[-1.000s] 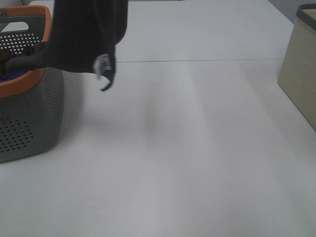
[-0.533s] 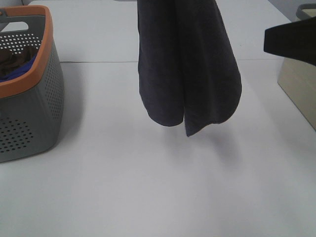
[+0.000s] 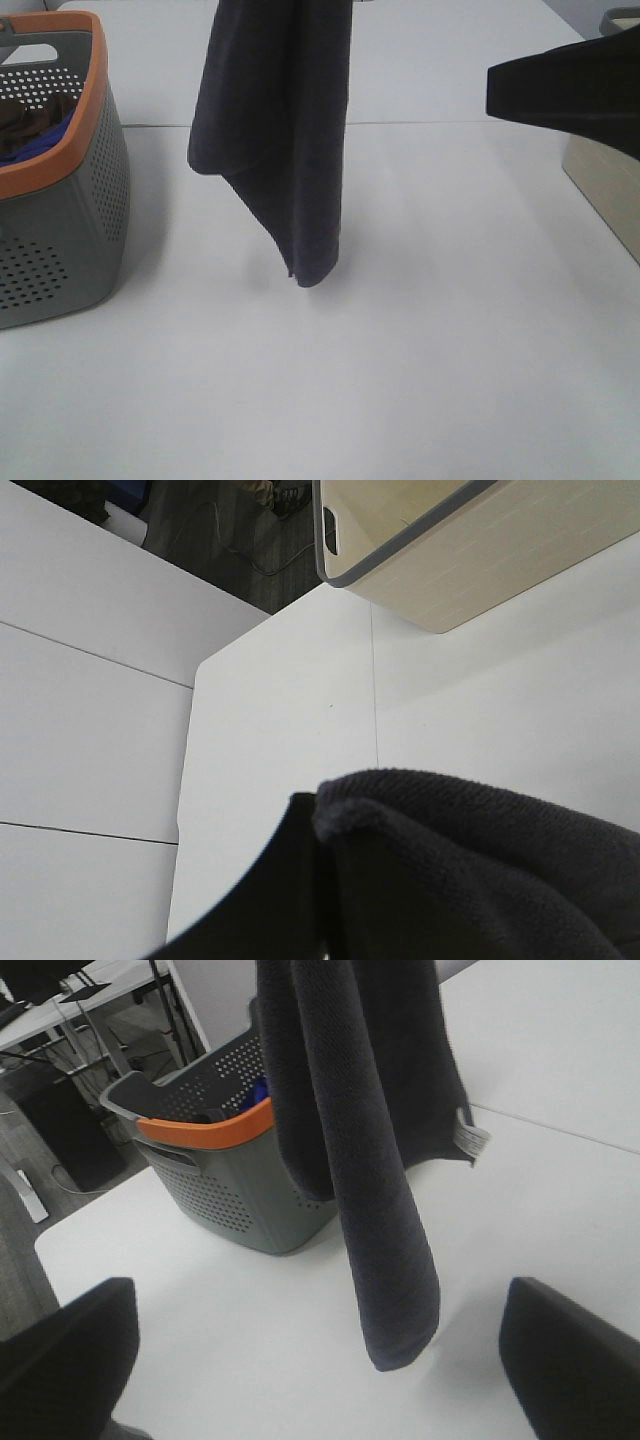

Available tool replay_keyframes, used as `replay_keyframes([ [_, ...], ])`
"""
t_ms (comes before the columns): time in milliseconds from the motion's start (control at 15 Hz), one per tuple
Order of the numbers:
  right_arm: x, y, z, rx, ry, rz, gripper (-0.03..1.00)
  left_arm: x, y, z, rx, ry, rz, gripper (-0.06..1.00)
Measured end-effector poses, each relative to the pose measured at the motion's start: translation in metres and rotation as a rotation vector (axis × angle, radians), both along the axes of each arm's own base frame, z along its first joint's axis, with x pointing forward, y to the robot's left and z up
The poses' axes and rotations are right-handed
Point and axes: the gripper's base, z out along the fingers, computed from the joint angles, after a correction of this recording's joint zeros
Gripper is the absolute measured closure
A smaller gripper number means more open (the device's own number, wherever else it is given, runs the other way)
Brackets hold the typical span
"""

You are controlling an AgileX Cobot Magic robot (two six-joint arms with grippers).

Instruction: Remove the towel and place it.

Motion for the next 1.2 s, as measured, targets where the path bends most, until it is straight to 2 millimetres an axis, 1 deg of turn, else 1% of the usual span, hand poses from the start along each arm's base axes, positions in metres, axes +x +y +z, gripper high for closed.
replay_keyframes([
  [267,0.004,0.004,-0.001,0.053,0.010,0.049,0.10,0.002,0.000,0.003,-0.022,-0.027,0.010,0.94],
  [400,-0.002,0.016,0.000,0.063,0.012,0.114,0.10,0.002,-0.001,0.005,-0.049,-0.040,0.013,0.94],
  [467,-0.006,0.026,-0.001,0.056,0.010,0.153,0.10,0.002,-0.002,0.006,-0.053,-0.040,0.006,0.94],
  [533,-0.008,0.035,-0.001,0.044,0.003,0.170,0.10,0.002,-0.002,0.006,-0.052,-0.041,0.004,0.94],
  [600,-0.012,0.050,-0.004,0.006,-0.024,0.172,0.11,0.002,-0.002,0.006,-0.056,-0.044,0.005,0.94],
  [733,-0.011,0.063,-0.010,-0.043,-0.047,0.175,0.12,0.002,-0.002,0.006,-0.058,-0.045,0.005,0.94],
  [867,0.000,0.074,-0.022,-0.104,-0.043,0.164,0.14,0.002,-0.002,0.006,-0.059,-0.044,0.005,0.94],
  [1200,0.042,0.093,-0.044,-0.204,-0.034,0.160,0.17,0.002,-0.002,0.006,-0.059,-0.044,0.004,0.94],
])
